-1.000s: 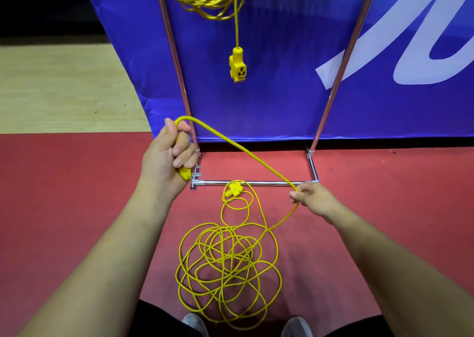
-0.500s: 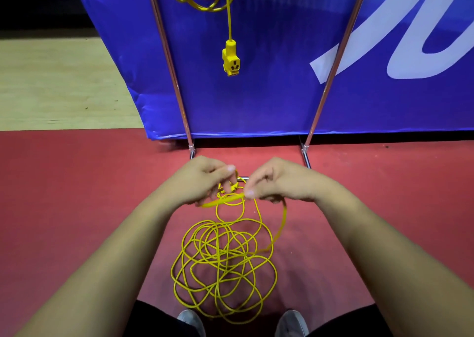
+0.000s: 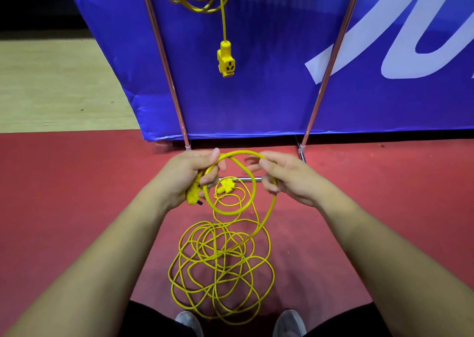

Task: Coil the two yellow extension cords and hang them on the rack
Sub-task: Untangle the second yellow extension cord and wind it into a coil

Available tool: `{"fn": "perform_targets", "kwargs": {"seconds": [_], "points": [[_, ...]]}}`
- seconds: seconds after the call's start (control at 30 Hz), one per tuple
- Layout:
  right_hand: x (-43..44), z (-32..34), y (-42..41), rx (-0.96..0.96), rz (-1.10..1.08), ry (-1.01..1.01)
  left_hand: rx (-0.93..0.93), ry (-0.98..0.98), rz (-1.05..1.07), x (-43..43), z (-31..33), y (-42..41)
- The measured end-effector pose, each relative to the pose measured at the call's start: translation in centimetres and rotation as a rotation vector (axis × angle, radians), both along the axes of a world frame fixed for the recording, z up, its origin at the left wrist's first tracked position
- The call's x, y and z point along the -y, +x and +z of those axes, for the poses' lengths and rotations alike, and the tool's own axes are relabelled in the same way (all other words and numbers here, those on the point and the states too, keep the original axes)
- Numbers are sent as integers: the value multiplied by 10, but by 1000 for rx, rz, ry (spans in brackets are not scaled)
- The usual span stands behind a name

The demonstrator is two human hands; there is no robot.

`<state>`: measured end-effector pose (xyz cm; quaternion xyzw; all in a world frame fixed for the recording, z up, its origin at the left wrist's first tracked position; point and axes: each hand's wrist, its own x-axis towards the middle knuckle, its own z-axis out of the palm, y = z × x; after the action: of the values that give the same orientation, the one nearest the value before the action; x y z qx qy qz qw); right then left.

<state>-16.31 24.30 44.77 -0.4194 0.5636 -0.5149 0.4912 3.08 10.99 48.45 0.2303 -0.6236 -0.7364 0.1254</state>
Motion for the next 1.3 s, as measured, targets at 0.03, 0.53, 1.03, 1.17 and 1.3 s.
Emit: {"fn": "perform_targets", "kwargs": {"seconds": [0.03, 0.53, 1.03, 1.17, 1.3], "points": [[1, 2, -1, 36, -74, -42, 28, -45, 12, 0, 0, 0], [8, 1, 7, -507, 40, 63, 90, -17, 105, 3, -5, 4], [7, -2, -16, -569, -193, -11, 249, 194, 111, 14, 2, 16], [4, -2, -19, -680, -117, 67, 298, 88, 166, 18, -8, 18], [13, 2, 18, -800, 47, 11, 387, -65, 64, 2, -22, 4]]}}
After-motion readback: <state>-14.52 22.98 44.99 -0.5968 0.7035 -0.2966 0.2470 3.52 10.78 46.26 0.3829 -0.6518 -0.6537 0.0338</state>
